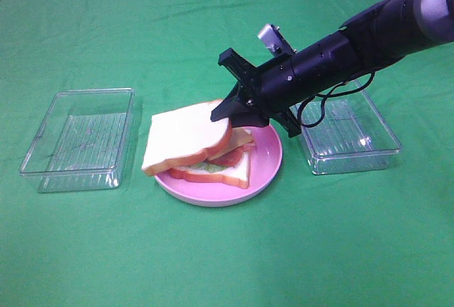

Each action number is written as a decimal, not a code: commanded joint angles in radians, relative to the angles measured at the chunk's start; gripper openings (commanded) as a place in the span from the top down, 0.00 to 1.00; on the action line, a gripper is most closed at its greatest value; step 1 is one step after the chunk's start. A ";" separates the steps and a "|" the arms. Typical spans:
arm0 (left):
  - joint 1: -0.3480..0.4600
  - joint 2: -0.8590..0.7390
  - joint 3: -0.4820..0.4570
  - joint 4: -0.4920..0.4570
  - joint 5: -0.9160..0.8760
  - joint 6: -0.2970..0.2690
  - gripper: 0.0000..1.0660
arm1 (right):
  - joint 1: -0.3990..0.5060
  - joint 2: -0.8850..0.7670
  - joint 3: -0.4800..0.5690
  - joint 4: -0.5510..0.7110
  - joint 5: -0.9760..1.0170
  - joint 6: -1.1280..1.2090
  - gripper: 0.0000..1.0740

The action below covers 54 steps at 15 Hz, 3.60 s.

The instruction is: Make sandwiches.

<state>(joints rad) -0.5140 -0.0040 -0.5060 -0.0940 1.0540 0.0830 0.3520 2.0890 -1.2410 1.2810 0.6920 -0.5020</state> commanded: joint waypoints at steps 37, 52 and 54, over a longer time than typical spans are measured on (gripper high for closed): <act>-0.004 -0.023 0.007 -0.005 -0.006 0.000 0.35 | 0.000 -1.829 0.729 -1.036 0.377 0.249 0.38; 0.418 -0.023 0.007 -0.006 -0.006 0.000 0.35 | -0.176 -1.942 0.729 -1.037 0.384 0.247 0.38; 0.488 -0.023 0.007 -0.006 -0.006 0.000 0.35 | -0.262 -1.980 0.729 -1.037 0.384 0.247 0.38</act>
<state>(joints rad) -0.0330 -0.0040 -0.5060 -0.0940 1.0540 0.0830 0.1060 0.1190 -0.5160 0.2390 1.0800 -0.2430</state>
